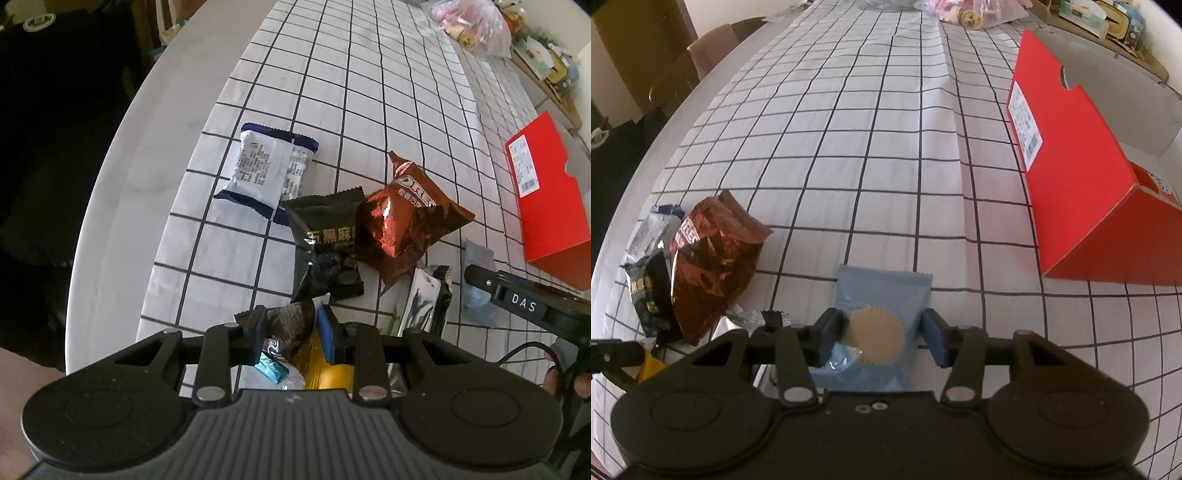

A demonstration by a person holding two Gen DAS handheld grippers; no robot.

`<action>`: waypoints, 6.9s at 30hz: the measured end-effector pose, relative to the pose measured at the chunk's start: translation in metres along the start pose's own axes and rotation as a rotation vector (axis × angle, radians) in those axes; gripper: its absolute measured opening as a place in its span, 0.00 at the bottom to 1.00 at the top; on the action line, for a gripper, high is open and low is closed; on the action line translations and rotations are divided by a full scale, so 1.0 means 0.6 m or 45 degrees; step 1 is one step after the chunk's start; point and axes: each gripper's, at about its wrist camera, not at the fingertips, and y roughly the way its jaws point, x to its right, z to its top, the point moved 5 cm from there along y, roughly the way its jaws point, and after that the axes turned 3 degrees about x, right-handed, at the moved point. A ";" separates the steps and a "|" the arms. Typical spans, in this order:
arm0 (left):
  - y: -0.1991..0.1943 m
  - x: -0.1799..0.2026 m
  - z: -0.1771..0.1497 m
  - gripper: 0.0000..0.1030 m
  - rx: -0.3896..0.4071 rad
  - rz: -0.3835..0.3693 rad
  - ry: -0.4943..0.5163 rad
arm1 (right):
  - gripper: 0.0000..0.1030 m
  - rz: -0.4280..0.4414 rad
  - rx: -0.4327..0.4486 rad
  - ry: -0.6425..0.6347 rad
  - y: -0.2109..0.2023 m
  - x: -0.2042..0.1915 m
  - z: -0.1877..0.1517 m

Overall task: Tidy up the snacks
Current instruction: 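Grasp the blue cookie pouch with the right gripper while the left grasps a dark wrapper, then lift both snacks and carry them over the red box, then open both grippers to drop the snacks into the box, then withdraw both tools from the box back toward the snack pile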

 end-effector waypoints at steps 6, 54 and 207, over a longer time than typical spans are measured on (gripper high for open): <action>0.021 0.008 -0.009 0.45 -0.022 0.058 0.066 | 0.61 -0.008 -0.001 -0.054 0.004 -0.013 -0.007; -0.126 0.074 0.027 0.28 0.208 -0.091 0.066 | 0.44 0.175 0.213 0.063 -0.187 0.073 0.010; -0.161 0.129 0.050 0.71 0.347 0.063 0.297 | 1.00 0.370 0.190 -0.012 -0.208 0.067 0.022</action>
